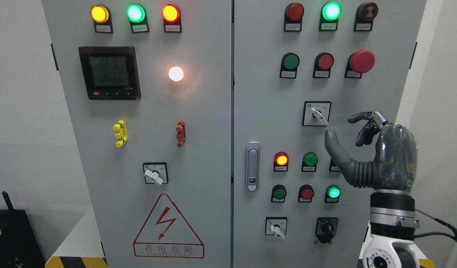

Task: Rotate and turn off gray switch
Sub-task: 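Move the right hand to the white rotary switch below the red mushroom button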

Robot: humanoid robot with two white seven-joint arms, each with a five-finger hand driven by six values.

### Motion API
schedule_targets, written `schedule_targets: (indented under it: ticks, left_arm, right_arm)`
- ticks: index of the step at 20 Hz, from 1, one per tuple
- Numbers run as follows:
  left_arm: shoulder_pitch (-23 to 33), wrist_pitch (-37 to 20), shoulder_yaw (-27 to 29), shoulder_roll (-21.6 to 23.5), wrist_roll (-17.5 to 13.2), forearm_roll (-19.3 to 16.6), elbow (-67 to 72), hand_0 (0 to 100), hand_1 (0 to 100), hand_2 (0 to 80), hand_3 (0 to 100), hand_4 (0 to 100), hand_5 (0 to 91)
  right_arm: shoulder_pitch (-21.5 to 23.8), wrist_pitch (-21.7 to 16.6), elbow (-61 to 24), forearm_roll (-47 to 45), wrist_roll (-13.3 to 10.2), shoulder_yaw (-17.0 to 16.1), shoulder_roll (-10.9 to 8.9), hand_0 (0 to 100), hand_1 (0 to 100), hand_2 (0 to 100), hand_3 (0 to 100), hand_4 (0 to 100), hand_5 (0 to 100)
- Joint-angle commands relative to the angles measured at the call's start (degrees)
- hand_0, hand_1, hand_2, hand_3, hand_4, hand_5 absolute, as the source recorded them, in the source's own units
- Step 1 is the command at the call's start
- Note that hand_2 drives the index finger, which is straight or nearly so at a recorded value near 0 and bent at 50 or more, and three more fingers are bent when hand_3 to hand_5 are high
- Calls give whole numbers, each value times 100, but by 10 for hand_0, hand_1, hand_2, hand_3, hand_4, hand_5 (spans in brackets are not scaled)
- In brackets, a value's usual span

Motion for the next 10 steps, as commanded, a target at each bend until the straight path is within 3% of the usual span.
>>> schedule_targets:
  ticks: [1,10]
  left_arm:
    - [-53,-1,44,0,-3,114,-149,120,389,0,0,0,0]
    - [-53,-1,44,0,-3,114,-149,120,389,0,0,0,0]
  right_arm:
    - [-147,44,206,-14,0,82,210,68,453,519,906,920,1000]
    - [-209,53,416,-14,0,126,254,40,448,533,906,921,1000]
